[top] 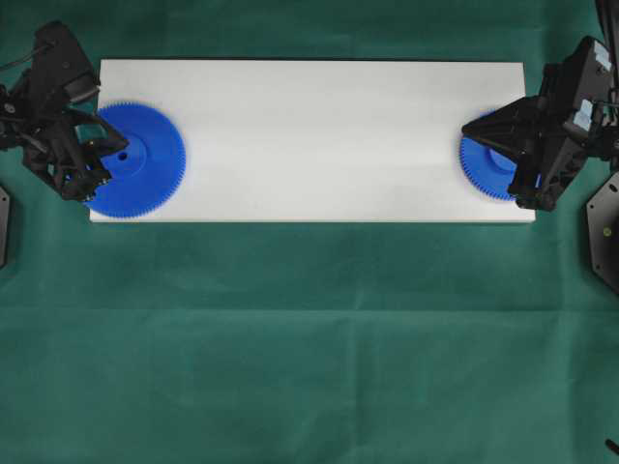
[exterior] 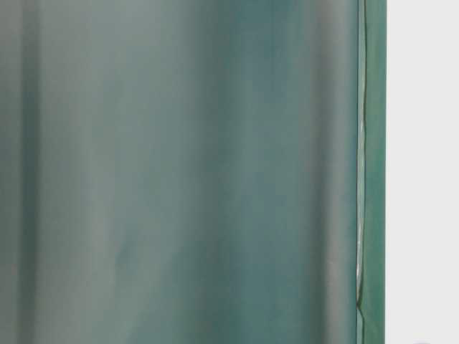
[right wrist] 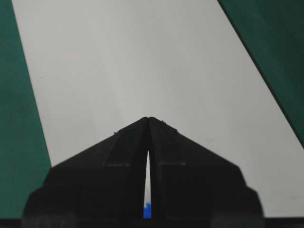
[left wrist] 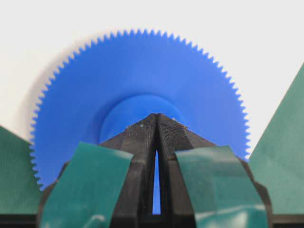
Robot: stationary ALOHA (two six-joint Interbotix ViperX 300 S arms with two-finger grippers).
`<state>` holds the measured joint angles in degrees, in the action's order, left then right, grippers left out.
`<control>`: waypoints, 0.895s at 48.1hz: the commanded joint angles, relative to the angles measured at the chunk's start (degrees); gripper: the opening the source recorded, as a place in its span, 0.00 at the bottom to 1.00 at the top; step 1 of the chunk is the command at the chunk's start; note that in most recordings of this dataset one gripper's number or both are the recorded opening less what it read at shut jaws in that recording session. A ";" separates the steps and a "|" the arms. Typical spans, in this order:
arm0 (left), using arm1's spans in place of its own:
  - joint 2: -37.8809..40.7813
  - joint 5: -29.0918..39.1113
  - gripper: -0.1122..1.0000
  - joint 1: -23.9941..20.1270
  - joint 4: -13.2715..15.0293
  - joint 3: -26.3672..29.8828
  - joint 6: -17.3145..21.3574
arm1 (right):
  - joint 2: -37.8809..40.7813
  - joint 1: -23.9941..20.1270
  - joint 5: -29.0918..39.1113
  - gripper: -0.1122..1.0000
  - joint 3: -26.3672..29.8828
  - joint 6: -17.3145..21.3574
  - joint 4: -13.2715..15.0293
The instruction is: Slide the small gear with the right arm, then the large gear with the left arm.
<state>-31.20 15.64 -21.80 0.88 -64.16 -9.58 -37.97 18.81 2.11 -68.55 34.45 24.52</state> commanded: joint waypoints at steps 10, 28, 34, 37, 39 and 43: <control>-3.25 -5.36 0.10 1.23 -0.09 1.41 2.20 | -0.09 -0.09 -0.53 0.55 0.79 0.09 0.00; -3.52 -7.65 0.10 1.58 -0.09 1.14 2.90 | -0.09 -0.09 -0.53 0.55 0.62 0.09 -0.09; -3.52 -8.17 0.10 2.64 -0.09 1.14 4.13 | -0.09 -0.18 -0.70 0.55 0.62 0.00 0.00; -3.52 -8.44 0.10 3.34 -0.18 1.14 5.63 | -0.09 -0.62 -1.14 0.55 0.62 -0.18 0.18; -3.52 -8.61 0.10 3.96 -0.09 1.05 6.68 | -0.09 -1.05 -1.58 0.55 0.62 -0.35 0.18; -3.52 -9.32 0.10 5.10 -0.09 1.05 8.09 | -0.18 -2.11 -2.72 0.55 0.44 -0.53 0.18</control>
<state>-34.45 7.29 -17.67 0.88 -64.16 -2.20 -37.88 17.58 0.79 -68.55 34.01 24.52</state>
